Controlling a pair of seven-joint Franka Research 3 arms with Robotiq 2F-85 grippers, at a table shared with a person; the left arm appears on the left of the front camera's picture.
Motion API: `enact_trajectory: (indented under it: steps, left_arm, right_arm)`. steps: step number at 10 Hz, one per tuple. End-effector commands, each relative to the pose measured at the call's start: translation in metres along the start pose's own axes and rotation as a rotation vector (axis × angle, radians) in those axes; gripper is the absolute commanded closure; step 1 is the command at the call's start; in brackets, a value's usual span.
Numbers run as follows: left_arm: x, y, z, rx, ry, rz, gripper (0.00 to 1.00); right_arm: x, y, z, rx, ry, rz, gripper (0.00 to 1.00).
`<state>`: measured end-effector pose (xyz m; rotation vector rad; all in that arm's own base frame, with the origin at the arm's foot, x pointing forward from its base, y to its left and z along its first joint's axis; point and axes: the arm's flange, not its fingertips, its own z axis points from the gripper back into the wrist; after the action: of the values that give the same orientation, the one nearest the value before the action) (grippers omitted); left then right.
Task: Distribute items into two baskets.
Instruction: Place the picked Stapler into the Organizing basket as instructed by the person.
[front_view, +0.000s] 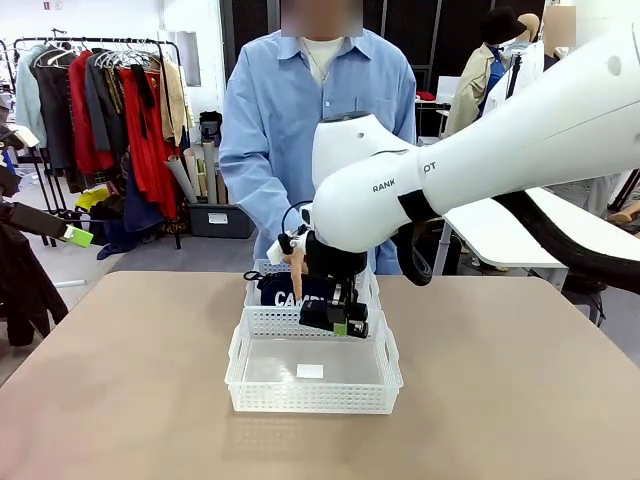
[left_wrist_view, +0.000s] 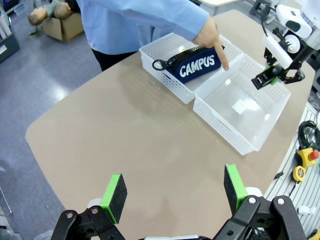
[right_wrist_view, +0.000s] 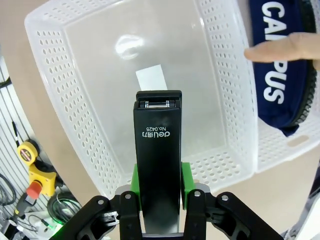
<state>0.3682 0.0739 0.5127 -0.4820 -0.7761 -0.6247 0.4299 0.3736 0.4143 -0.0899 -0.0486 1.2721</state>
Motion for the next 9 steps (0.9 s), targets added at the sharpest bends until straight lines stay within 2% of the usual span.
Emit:
enact_trajectory:
  steps: [1, 9]
  left_arm:
    - [0.002, 0.000, 0.001, -0.004, -0.003, 0.007, 0.00]
    - [0.002, 0.000, 0.001, -0.004, -0.003, 0.007, 0.00]
  right_arm:
    - [-0.006, 0.004, -0.013, -0.016, -0.017, 0.071, 1.00]
    - [-0.004, -0.007, -0.064, 0.039, -0.044, 0.185, 1.00]
